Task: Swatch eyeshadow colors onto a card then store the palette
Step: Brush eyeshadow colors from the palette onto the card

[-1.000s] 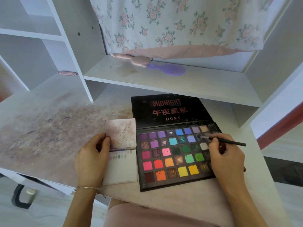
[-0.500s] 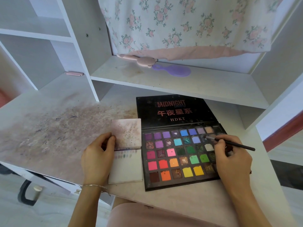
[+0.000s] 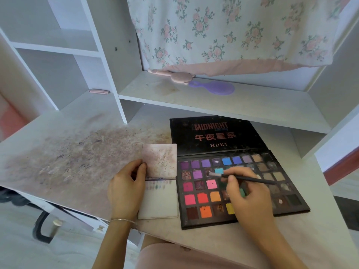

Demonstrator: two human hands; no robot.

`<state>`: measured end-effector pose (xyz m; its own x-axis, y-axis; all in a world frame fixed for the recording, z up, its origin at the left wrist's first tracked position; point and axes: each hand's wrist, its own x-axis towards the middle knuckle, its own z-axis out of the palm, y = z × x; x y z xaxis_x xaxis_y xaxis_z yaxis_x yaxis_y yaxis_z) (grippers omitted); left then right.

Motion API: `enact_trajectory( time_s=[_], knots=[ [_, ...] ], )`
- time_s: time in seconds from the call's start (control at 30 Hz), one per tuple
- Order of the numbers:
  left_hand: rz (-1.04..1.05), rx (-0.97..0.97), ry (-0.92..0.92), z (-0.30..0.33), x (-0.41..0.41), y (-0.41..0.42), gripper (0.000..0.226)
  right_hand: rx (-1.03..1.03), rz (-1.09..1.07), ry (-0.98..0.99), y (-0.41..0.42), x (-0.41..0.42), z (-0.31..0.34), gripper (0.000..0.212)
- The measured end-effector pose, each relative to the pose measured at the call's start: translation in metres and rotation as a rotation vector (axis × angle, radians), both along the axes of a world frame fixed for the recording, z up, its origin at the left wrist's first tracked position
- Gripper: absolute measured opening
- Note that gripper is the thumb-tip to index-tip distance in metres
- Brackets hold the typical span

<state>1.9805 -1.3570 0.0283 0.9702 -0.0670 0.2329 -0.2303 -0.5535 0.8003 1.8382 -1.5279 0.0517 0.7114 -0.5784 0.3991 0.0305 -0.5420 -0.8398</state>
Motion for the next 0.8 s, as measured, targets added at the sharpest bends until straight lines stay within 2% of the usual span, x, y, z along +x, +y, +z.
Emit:
enact_trajectory(
  time_s=[0.1, 0.23, 0.43, 0.53, 0.8],
  knots=[
    [0.008, -0.001, 0.001, 0.000, 0.000, -0.001, 0.016, 0.088, 0.113, 0.045, 0.019, 0.010, -0.001, 0.018],
    [-0.001, 0.010, 0.002, 0.001, 0.000, 0.000, 0.016, 0.120, 0.220, 0.092, 0.035, 0.025, -0.005, 0.013],
    [-0.024, 0.029, -0.002, 0.001, -0.001, 0.000, 0.018, 0.063, 0.262, 0.150, 0.040, 0.032, -0.009, 0.025],
    [-0.024, 0.028, 0.001, 0.001, -0.001, 0.001, 0.018, 0.068, 0.276, 0.149, 0.041, 0.031, -0.007, 0.020],
    [-0.006, 0.028, -0.005, 0.001, -0.001, 0.000, 0.017, 0.056, 0.301, 0.203, 0.042, 0.033, -0.007, 0.028]
  ],
)
